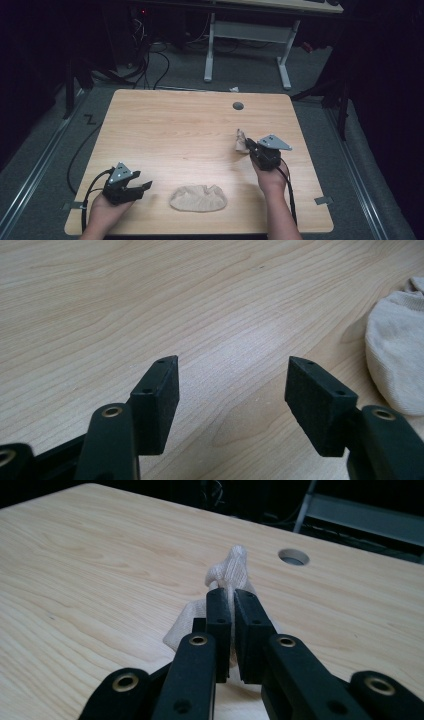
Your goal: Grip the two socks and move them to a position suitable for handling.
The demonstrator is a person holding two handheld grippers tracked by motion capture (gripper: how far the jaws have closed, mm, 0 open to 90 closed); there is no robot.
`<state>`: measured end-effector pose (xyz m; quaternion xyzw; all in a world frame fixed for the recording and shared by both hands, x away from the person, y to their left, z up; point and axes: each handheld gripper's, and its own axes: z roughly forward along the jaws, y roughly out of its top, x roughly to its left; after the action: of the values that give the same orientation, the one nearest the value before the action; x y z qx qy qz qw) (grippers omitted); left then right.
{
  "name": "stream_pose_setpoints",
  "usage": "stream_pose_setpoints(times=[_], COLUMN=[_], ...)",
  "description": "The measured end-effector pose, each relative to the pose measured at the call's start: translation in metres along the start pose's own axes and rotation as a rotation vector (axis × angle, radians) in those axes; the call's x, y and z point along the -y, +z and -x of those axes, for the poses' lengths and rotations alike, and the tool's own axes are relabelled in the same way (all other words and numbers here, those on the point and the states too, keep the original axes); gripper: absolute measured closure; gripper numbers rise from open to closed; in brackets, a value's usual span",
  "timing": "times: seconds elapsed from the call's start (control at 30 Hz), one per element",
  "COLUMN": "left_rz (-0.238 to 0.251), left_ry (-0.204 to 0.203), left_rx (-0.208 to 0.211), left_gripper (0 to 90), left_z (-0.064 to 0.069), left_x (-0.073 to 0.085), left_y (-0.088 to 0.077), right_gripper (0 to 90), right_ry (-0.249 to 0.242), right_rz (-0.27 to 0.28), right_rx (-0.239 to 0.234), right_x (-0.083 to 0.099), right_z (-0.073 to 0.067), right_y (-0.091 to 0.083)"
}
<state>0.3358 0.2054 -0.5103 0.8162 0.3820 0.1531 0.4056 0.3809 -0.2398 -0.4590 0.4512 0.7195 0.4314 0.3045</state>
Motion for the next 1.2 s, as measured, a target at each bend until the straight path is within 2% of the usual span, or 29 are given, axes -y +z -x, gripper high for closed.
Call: stream_pose_setpoints(times=[0.03,0.07,0.13,0.23,0.27,0.3,0.33,0.43,0.47,0.5,0.6,0.7,0.73,0.77,0.87,0.97,1.03,1.1,1.2], left_rz=[0.000,0.000,-0.001,0.002,0.002,0.003,0.003,0.004,0.007,0.008,0.007,0.013,0.013,0.012,0.010,0.011,0.010,0.014,0.018], left_ry=[0.001,0.001,0.003,0.001,0.001,0.001,0.001,0.000,-0.002,-0.003,-0.001,-0.004,-0.004,-0.004,-0.001,0.001,0.001,0.000,0.000], left_rx=[0.001,0.000,0.000,0.001,0.000,-0.002,-0.002,-0.003,-0.004,-0.004,-0.006,-0.005,-0.005,-0.004,-0.003,0.001,0.002,0.007,0.015], left_gripper=[39.1,39.2,39.1,39.2,39.2,39.2,39.2,39.2,39.2,39.2,39.2,39.3,39.3,39.3,39.3,39.3,39.4,39.7,40.7], left_z=[0.000,0.000,0.000,-0.001,-0.001,-0.002,-0.002,-0.002,-0.002,-0.002,-0.002,-0.002,-0.002,-0.002,-0.001,0.000,0.000,0.001,0.002], left_x=[0.000,0.000,0.000,0.000,0.000,0.000,0.000,0.000,0.000,0.000,0.001,0.000,0.000,0.000,0.000,-0.001,-0.002,-0.004,-0.007], left_y=[0.000,0.000,0.000,-0.001,-0.001,-0.001,-0.001,-0.002,-0.002,-0.003,-0.004,-0.004,-0.004,-0.004,-0.003,-0.001,-0.001,0.000,0.002], right_gripper=[86.1,86.1,86.0,86.0,86.0,86.1,86.1,85.9,85.9,85.9,85.9,85.9,85.9,86.0,86.0,86.0,85.9,85.9,85.8], right_ry=[-0.004,-0.001,-0.004,-0.023,-0.022,-0.017,-0.017,-0.021,-0.023,-0.026,-0.027,-0.024,-0.024,-0.025,-0.022,-0.022,-0.007,-0.012,-0.005], right_rz=[0.006,0.023,0.029,0.049,0.055,0.068,0.068,0.086,0.086,0.082,0.058,0.014,0.014,-0.005,-0.016,-0.057,-0.087,-0.118,-0.144], right_rx=[-0.006,-0.033,-0.041,-0.081,-0.103,-0.157,-0.157,-0.217,-0.251,-0.258,-0.265,-0.253,-0.253,-0.232,-0.220,-0.193,-0.191,-0.192,-0.188], right_x=[-0.001,-0.005,-0.007,-0.013,-0.015,-0.019,-0.019,-0.023,-0.025,-0.024,-0.022,-0.013,-0.013,-0.009,-0.006,0.001,0.007,0.013,0.018], right_z=[-0.003,-0.009,-0.013,-0.026,-0.031,-0.044,-0.044,-0.058,-0.069,-0.071,-0.074,-0.071,-0.071,-0.068,-0.063,-0.055,-0.051,-0.048,-0.044], right_y=[0.000,-0.002,-0.003,-0.003,-0.003,-0.003,-0.003,-0.001,0.002,0.003,0.008,0.016,0.016,0.018,0.020,0.024,0.026,0.029,0.031])
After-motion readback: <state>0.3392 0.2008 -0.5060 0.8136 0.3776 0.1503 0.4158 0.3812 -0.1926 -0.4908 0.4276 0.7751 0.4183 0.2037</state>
